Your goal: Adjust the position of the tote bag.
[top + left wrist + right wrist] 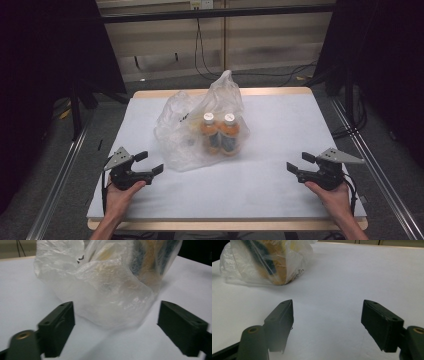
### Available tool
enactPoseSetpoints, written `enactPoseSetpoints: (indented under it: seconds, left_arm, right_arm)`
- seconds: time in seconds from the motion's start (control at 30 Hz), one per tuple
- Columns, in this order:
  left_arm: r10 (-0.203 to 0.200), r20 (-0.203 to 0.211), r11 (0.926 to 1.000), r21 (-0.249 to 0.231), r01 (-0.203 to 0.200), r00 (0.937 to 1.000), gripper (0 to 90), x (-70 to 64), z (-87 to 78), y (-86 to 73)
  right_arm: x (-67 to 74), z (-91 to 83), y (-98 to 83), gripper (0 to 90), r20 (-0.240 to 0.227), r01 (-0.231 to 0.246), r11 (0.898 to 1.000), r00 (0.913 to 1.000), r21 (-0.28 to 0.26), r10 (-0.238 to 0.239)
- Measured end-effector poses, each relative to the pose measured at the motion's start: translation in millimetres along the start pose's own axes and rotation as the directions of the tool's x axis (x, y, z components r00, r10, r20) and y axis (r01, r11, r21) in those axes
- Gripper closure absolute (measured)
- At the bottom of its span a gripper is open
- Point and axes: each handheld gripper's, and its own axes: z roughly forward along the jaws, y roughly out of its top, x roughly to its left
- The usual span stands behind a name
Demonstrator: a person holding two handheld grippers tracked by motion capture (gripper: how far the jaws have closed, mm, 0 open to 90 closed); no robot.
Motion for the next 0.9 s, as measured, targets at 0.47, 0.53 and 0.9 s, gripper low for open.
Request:
enactPoseSetpoints:
  seconds: [0.47,0.53,0.9]
  left_arm:
    - [0.026,0.056,0.9997,0.001,-0.026,0.9981,25.6,-9.7,1.6,5.5]
    - [0.026,0.070,0.9996,-0.003,-0.026,0.9972,26.2,-10.1,3.4,7.9]
    - [0.053,0.081,0.9978,0.036,-0.056,0.9953,32.8,-10.9,6.7,20.7]
  right_arm:
    - [16.0,9.9,19.0,36.3,-0.099,0.014,0.999,0.9951,0.045,-0.010]
    - [17.8,12.1,22.0,36.4,-0.110,0.015,0.999,0.9939,0.049,-0.009]
    - [26.7,28.0,50.9,39.4,-0.152,0.052,0.998,0.9873,0.036,-0.046]
